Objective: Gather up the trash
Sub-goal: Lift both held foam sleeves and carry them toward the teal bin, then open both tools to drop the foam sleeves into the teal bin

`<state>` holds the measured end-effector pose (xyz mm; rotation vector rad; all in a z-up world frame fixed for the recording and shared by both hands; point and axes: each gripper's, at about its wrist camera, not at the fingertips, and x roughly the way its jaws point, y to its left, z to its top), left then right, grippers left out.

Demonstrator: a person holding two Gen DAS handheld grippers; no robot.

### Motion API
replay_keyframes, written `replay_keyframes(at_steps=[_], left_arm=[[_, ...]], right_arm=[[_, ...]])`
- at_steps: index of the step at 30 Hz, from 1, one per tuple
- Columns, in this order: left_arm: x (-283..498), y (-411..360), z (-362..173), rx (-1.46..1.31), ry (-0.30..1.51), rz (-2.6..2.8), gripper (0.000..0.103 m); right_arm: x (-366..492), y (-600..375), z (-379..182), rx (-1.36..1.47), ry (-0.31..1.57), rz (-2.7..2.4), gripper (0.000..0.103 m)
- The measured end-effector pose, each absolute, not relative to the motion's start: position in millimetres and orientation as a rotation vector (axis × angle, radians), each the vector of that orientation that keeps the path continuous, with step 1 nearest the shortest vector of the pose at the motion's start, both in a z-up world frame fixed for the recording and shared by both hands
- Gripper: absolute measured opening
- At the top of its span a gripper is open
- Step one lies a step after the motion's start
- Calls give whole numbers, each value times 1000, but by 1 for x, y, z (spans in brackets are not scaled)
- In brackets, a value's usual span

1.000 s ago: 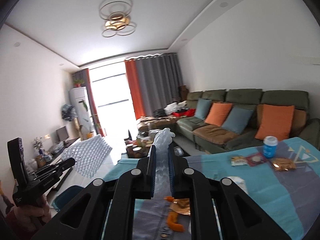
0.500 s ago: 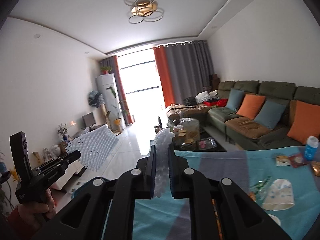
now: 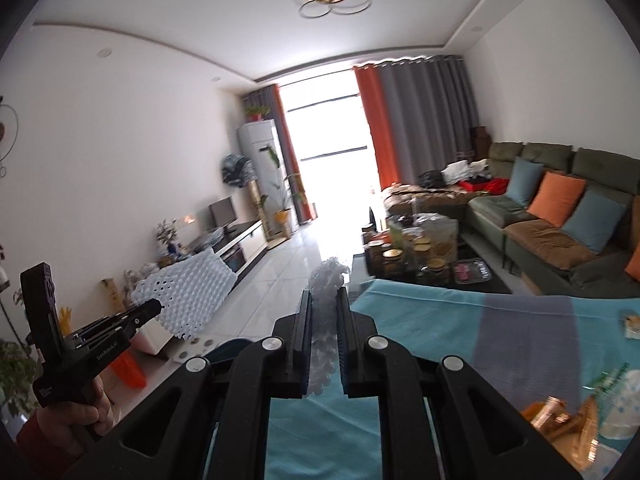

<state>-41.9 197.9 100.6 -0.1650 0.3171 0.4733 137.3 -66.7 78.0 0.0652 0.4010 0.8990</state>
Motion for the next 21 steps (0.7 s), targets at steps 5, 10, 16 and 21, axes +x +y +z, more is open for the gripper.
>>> replay_keyframes(at_steps=[5, 10, 16, 21], left_arm=[[-55, 225, 85, -205, 370, 528, 8], [-59, 250, 59, -241, 442, 572, 8], [-44, 259, 22, -287, 517, 607, 8], [-32, 269, -5, -311, 564, 636, 8]], right_arm=[[139, -20, 70, 19, 449, 987, 10], [145, 38, 51, -54, 546, 1060, 10], [147, 96, 26, -144, 659, 1105, 10], [149, 125, 10, -179, 731, 1118, 10]])
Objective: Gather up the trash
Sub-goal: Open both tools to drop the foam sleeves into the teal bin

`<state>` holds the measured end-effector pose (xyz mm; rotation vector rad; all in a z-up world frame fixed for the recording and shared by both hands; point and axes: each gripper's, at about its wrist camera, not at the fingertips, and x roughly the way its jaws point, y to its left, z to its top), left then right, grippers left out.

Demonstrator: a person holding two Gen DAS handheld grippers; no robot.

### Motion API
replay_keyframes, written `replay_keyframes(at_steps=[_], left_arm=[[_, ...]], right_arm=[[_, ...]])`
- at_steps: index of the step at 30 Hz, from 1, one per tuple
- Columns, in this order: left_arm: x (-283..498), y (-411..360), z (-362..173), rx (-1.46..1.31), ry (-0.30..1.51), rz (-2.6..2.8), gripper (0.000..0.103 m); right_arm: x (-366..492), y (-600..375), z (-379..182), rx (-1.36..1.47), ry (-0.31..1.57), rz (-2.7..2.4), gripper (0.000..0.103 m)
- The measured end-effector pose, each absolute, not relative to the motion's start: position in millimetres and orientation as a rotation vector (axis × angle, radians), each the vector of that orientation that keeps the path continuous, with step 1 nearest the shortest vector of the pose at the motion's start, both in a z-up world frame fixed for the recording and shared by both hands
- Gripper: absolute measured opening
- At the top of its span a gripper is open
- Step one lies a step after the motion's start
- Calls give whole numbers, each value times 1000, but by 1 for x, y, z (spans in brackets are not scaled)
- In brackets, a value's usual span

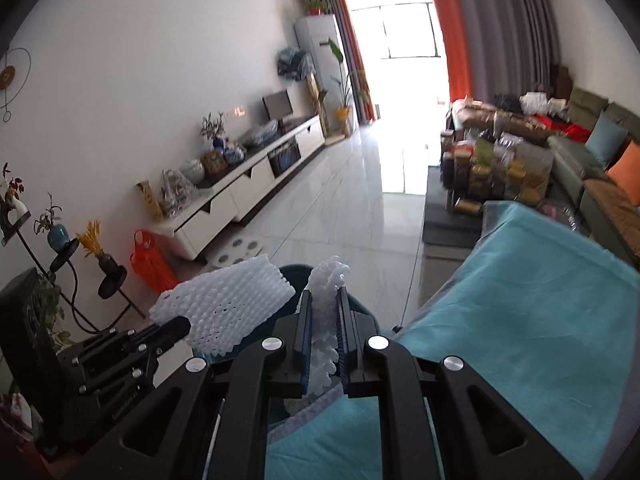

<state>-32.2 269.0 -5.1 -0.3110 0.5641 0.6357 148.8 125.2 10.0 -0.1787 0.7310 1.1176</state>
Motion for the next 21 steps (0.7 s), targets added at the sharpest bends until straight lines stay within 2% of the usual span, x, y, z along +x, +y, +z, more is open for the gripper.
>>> replay_keyframes(at_steps=[7, 12, 14, 16, 17, 21], left_arm=[[-16, 292, -41, -357, 617, 663, 8], [0, 295, -54, -344, 643, 680, 11], [6, 298, -58, -347, 645, 684, 18], [10, 301, -61, -362, 641, 692, 24], [13, 302, -63, -370, 643, 690, 34], [14, 300, -61, -378, 625, 697, 38]], right_arm=[[152, 157, -10, -261, 814, 1118, 11], [153, 176, -24, -270, 881, 1125, 15], [153, 179, -27, -270, 898, 1124, 24], [153, 179, -28, -270, 899, 1123, 26], [154, 179, -29, -263, 911, 1126, 32], [159, 171, -24, -227, 908, 1119, 34]])
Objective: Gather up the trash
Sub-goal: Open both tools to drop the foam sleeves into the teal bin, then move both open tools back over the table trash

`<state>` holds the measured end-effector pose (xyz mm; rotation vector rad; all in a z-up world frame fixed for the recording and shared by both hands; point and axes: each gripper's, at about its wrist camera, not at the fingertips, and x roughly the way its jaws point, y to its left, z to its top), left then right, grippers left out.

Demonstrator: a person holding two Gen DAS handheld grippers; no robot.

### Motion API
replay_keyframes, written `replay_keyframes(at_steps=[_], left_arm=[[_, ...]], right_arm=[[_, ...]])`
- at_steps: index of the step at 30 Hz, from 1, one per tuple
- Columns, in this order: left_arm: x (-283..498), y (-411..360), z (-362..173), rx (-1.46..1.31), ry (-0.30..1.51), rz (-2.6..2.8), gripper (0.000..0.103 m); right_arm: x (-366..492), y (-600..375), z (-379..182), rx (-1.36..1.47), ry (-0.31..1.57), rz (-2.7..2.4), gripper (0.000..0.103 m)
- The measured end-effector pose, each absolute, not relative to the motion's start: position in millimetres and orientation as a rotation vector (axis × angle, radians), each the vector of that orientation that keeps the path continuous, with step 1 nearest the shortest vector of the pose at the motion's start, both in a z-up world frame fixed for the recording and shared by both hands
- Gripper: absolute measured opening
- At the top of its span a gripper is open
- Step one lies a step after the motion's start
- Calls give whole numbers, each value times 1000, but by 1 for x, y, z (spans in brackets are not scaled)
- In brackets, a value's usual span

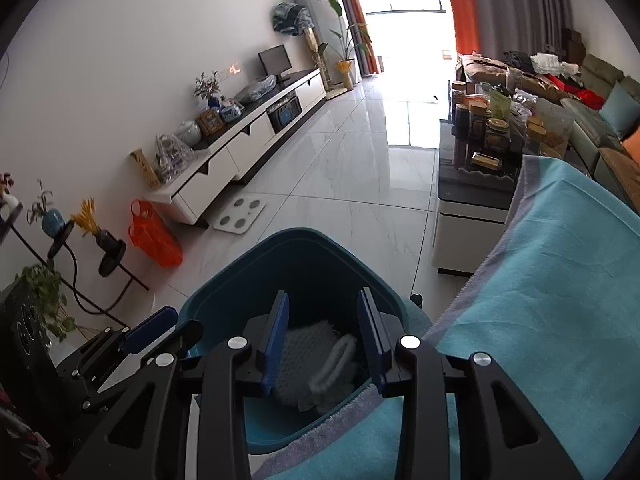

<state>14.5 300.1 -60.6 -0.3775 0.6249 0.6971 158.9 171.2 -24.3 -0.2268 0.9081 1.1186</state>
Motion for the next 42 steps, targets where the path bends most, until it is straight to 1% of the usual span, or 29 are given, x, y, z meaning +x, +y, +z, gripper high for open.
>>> replay_keyframes(at_steps=[1, 3, 5, 7, 8, 9, 11, 13, 15, 16, 18, 23, 34, 38, 42], left_arm=[[14, 300, -59, -376, 618, 703, 40], [9, 300, -54, -378, 601, 709, 50], [5, 300, -46, -378, 576, 720, 52], [-3, 298, -38, -375, 548, 723, 58], [-4, 295, -31, -371, 526, 726, 63], [-8, 290, -25, -370, 510, 726, 67], [-12, 284, -12, -363, 470, 719, 71], [-13, 276, 2, -354, 434, 705, 77], [-12, 267, 14, -336, 403, 687, 84], [-11, 261, 19, -327, 388, 677, 85], [-11, 247, 30, -312, 356, 652, 91], [-8, 211, 52, -272, 308, 579, 97], [14, 116, 90, -192, 244, 352, 97], [14, 90, 98, -164, 232, 306, 97], [12, 80, 99, -169, 239, 289, 97]], right_arm=[[160, 167, -22, -205, 909, 1120, 34], [160, 156, -15, -174, 891, 1120, 40], [159, 147, -11, -143, 879, 1129, 41], [154, 134, -4, -119, 851, 1129, 47], [151, 128, 0, -107, 839, 1135, 52], [147, 119, 5, -94, 813, 1132, 56], [143, 105, 13, -77, 775, 1131, 62], [137, 89, 23, -64, 725, 1109, 65], [133, 73, 31, -52, 680, 1098, 77], [129, 63, 35, -48, 654, 1079, 79], [123, 48, 41, -46, 610, 1062, 81], [112, 3, 54, -26, 519, 993, 91], [95, -102, 69, 83, 415, 799, 95], [90, -122, 68, 103, 399, 771, 95], [85, -127, 70, 113, 386, 769, 95]])
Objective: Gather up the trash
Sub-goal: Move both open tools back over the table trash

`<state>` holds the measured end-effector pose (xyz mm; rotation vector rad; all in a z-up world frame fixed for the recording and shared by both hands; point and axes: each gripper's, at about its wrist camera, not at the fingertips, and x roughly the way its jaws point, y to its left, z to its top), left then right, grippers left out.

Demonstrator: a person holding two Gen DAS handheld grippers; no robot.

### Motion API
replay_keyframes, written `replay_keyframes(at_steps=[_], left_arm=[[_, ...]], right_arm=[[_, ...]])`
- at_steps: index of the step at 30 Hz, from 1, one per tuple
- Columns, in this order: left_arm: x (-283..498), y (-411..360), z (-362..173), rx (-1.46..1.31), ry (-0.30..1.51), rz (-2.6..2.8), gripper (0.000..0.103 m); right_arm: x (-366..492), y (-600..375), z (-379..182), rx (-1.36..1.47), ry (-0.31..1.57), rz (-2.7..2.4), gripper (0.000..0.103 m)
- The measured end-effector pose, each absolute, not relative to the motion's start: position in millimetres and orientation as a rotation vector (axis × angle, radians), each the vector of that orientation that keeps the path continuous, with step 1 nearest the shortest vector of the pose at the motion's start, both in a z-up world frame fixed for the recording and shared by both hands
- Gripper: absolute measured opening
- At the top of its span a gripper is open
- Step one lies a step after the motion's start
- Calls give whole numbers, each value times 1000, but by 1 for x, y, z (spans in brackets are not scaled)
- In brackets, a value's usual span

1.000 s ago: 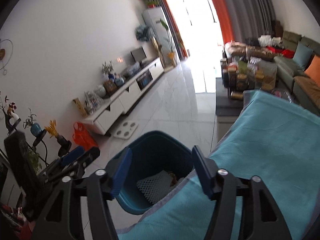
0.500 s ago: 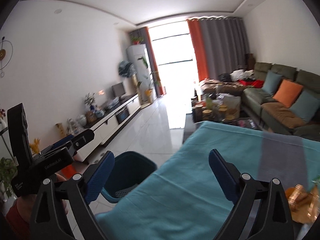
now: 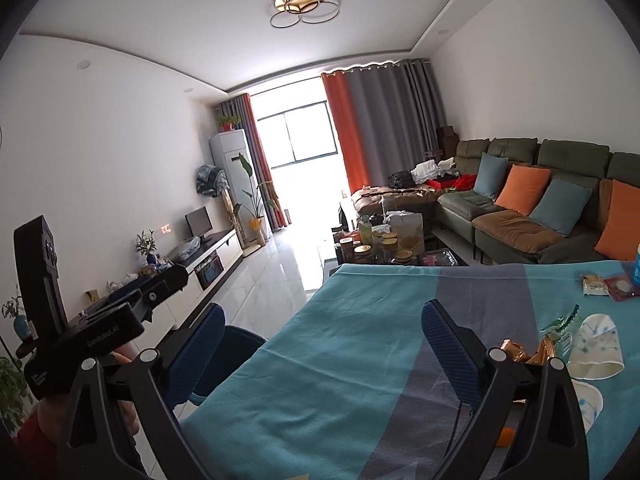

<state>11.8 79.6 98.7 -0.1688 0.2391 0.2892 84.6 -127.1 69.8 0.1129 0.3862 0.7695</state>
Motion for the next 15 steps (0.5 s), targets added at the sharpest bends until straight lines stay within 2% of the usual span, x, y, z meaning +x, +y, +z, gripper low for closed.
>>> replay_keyframes(at_steps=[15], left_arm=[[7, 78, 106, -169, 237, 211, 97]], right_arm=[[68, -149, 77, 137, 350, 735, 96]])
